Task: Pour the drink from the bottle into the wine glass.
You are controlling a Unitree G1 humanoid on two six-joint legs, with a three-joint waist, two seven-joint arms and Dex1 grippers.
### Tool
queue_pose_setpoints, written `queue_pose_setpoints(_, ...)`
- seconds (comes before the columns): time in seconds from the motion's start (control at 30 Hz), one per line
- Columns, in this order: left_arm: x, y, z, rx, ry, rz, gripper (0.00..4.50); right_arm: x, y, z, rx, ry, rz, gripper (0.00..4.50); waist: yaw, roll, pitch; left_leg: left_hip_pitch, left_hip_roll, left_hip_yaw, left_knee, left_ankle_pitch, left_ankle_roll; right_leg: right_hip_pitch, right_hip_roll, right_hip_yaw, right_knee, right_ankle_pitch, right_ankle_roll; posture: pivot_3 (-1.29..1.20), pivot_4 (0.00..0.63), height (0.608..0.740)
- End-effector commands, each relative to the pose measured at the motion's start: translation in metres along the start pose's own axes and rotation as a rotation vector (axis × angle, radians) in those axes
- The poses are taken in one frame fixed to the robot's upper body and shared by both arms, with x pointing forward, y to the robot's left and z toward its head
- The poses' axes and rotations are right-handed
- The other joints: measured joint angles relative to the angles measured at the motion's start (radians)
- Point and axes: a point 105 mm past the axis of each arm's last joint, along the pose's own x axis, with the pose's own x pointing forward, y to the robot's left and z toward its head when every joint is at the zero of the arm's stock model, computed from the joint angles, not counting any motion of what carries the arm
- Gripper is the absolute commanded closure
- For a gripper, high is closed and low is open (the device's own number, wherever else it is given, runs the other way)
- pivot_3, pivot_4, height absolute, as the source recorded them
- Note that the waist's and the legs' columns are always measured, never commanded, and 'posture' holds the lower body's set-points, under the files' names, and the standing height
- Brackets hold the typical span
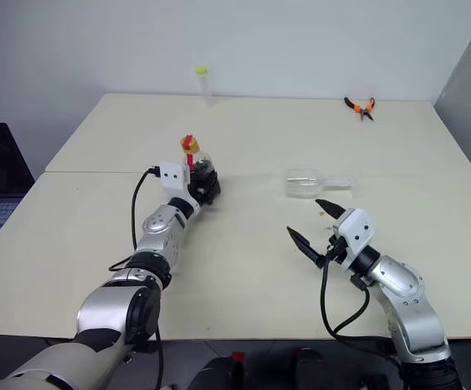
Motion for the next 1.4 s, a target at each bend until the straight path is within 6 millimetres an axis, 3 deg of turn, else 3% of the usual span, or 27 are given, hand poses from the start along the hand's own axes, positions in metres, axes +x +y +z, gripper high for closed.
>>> queue_pose_setpoints(0.03,0.003,-0.019,0.025,0.066,-0.101,-0.134,2.63,-0.005,-0.003,0.016,-0.057,-0.034,-0.011,0.00,0.000,0.000,0.000,0.000,0.000,0.000,0.000,0.000,0.000,0.000,0.000,0.000,0.000,0.000,0.000,0.00,0.150,0.740)
queue_pose_setpoints(0.17,-0.010,-0.065,0.025,0.069,-0.115,-0.411,2.66,-0.012,0.003,0.024,-0.067,-0.018,0.009,0.00,0.000,0.000,0.000,-0.002,0.000,0.000,0.000,0.000,0.000,-0.001,0.000,0.000,-0.001,0.000,0.000,0.00,0.150,0.740)
queue_pose_setpoints(0.33,-0.056,-0.133,0.012,0.075,-0.033,-0.813,2.67,-0.019,0.009,0.040,-0.088,0.001,0.026,0.00,-0.003,0.000,0.000,-0.002,0.000,0.000,0.000,0.000,0.000,-0.001,-0.001,0.001,-0.001,0.000,0.000,0.00,0.150,0.740)
queue_pose_setpoints(0.47,-0.086,-0.164,0.006,0.099,0.036,-1.028,2.68,-0.025,0.012,0.054,-0.090,0.016,0.062,0.00,-0.001,0.000,0.000,-0.001,0.001,-0.001,0.000,0.000,0.000,0.000,0.000,0.002,0.001,0.000,0.000,0.00,0.150,0.740)
queue_pose_setpoints(0.57,-0.092,-0.170,0.007,0.094,0.061,-1.081,2.68,-0.026,0.015,0.058,-0.064,0.027,0.089,0.00,-0.003,0.000,0.000,0.001,0.002,-0.001,0.000,-0.002,0.005,0.002,0.001,0.001,0.001,0.000,0.000,0.00,0.150,0.740)
queue_pose_setpoints(0.73,-0.106,-0.186,0.003,0.124,0.111,-1.255,2.68,-0.030,0.040,0.073,0.027,0.059,0.283,0.00,-0.003,0.001,0.000,0.001,0.002,0.000,0.000,-0.002,0.005,0.002,0.002,0.001,0.001,0.000,0.000,0.00,0.150,0.740)
queue_pose_setpoints(0.97,-0.100,-0.190,0.001,0.136,0.111,-1.269,2.69,-0.018,0.031,0.082,0.074,0.041,0.269,0.00,0.000,0.001,0.000,0.000,0.001,0.000,0.001,-0.002,0.005,0.002,0.000,0.001,0.000,0.000,0.000,0.00,0.150,0.740)
queue_pose_setpoints(1.4,-0.095,-0.191,-0.002,0.174,0.085,-1.257,2.69,-0.008,0.028,0.070,0.124,0.069,0.236,0.00,0.000,0.001,0.000,0.000,0.001,-0.001,0.001,-0.002,0.005,0.001,0.000,0.001,0.000,0.000,0.000,0.00,0.150,0.740)
